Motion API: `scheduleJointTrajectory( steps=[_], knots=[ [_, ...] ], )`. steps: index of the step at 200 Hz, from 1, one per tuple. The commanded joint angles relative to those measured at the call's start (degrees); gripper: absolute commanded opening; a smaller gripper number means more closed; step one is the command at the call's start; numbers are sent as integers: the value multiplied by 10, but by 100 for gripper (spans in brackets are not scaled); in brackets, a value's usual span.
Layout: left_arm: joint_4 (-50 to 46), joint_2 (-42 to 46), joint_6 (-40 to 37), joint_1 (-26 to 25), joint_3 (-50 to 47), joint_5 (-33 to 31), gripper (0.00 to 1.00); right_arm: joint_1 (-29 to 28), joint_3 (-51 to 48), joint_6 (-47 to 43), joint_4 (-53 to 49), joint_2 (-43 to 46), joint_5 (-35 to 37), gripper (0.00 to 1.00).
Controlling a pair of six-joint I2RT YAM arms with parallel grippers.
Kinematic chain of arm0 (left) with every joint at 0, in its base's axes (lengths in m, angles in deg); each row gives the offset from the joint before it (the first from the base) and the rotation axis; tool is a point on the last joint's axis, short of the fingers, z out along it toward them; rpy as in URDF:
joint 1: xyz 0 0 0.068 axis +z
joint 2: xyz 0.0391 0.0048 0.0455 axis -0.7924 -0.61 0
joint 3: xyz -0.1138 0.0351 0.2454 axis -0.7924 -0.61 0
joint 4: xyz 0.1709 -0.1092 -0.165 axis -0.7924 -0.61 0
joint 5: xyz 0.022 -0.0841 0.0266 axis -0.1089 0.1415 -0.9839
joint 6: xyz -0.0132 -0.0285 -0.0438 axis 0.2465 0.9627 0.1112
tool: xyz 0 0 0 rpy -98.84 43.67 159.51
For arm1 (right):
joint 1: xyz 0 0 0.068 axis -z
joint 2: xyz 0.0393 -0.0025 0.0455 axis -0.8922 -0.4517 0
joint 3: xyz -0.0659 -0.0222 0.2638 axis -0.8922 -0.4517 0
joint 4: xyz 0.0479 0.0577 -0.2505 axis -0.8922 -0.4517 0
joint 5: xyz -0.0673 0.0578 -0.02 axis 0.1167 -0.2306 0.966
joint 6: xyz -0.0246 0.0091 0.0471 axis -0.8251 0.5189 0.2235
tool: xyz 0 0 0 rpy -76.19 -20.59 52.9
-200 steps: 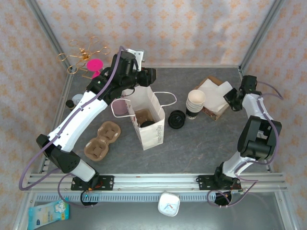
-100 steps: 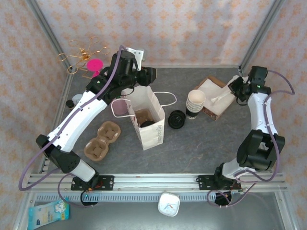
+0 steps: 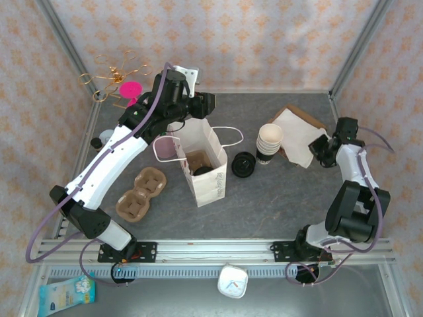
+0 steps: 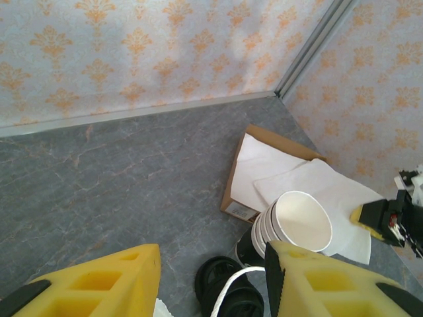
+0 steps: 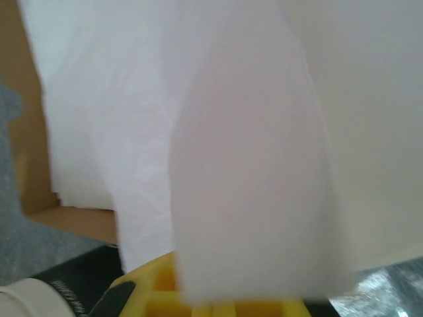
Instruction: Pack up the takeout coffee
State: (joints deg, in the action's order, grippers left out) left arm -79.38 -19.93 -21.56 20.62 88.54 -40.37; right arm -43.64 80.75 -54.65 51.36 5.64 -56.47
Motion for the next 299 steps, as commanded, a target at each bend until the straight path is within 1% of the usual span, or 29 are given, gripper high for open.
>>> scheduleJointTrajectory(
  steps=[1,10,14,21,33,43,64,78,89,111,117,130,152,165,181,195,217,231,247,263,283,299],
  knots=[
    [8,6,-10,-2,5,1,48,5,-22,9,29,25,5,0],
    [7,4,-11,-2,8,0,48,5,-22,12,33,21,-3,0],
    [6,3,-11,-2,9,0,48,5,-21,12,33,18,-7,3],
    [5,2,-10,-2,11,-1,48,5,-19,13,32,15,-11,12],
    [5,2,-10,-2,11,0,48,4,-16,13,36,14,-7,19],
    [5,2,-12,-2,11,0,48,5,-15,13,34,13,3,28],
    [5,2,-11,-2,12,-2,48,5,-16,17,37,9,4,39],
    [5,1,-11,-2,14,-1,48,5,-20,22,40,6,9,42],
    [5,0,-11,-2,14,-1,48,5,-22,22,43,3,14,42],
    [7,1,-11,-2,14,-4,48,4,-29,25,60,2,-1,39],
    [7,1,-11,-2,14,-5,48,5,-28,25,62,0,1,36],
    [7,-1,-11,-2,16,-3,48,4,-23,23,59,-4,5,25],
    [7,0,-13,-2,16,-3,48,4,-19,22,59,-8,0,21],
    [8,1,-14,-2,15,-5,48,5,-16,21,59,-12,-5,12],
    [7,1,-15,-2,15,-4,48,5,-12,20,60,-16,-11,9],
    [7,2,-15,-2,14,-4,48,4,-4,19,58,-12,-18,0],
    [9,5,-24,-2,12,-4,48,5,14,18,50,7,-23,0],
    [17,11,-34,-2,5,-1,48,5,29,20,44,21,-39,0],
    [28,17,-47,-2,-2,-3,49,4,60,23,24,35,-44,0],
    [36,21,-67,-3,-4,-3,51,5,94,26,6,49,-49,0],
    [50,25,-92,-5,-7,-3,53,4,139,34,-11,64,-72,0],
    [66,30,-123,-18,-10,6,56,3,175,40,-21,74,-89,0]
  ],
)
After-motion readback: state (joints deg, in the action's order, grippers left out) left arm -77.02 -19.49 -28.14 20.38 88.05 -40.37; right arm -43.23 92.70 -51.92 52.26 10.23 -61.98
